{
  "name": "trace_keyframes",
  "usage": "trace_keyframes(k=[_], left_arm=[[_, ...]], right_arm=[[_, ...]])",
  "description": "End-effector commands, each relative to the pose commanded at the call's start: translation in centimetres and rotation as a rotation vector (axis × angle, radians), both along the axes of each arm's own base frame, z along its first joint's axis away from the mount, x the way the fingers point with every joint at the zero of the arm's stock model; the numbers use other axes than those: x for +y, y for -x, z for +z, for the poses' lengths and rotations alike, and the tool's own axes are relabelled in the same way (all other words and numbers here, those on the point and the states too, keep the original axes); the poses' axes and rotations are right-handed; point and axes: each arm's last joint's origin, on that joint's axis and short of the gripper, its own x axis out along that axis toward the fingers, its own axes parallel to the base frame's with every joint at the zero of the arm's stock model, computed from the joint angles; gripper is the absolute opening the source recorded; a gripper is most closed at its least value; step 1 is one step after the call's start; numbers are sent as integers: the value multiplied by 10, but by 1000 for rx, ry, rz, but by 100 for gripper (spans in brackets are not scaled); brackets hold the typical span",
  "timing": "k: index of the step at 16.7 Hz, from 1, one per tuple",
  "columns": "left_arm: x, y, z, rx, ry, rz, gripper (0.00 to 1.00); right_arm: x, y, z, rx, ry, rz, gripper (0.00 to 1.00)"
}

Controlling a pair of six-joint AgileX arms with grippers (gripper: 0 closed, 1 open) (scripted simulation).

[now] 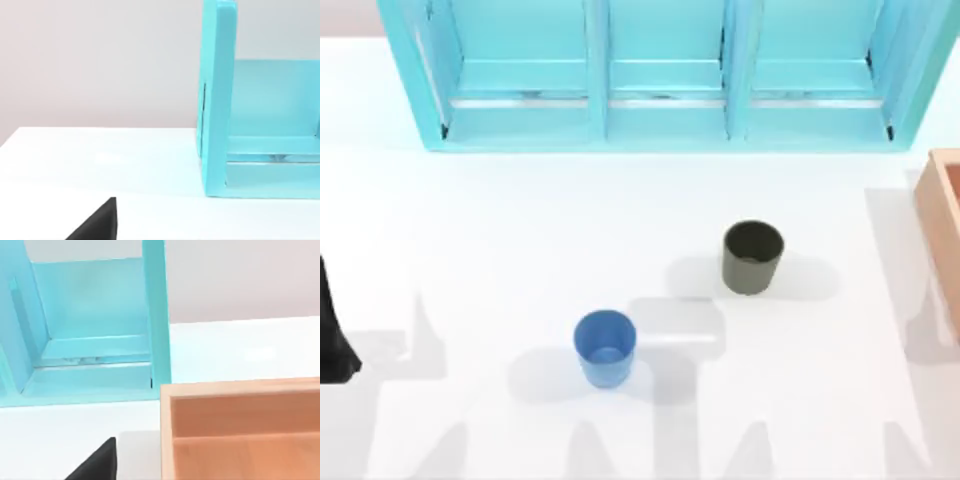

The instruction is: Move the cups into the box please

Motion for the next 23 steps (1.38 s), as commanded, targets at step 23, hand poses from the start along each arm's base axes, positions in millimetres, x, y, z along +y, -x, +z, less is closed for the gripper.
trace_keyframes(k=[23], left_arm=[[0,0,0,0,0,0,100]], right_arm=[[175,-269,45,1404,3,17,100]])
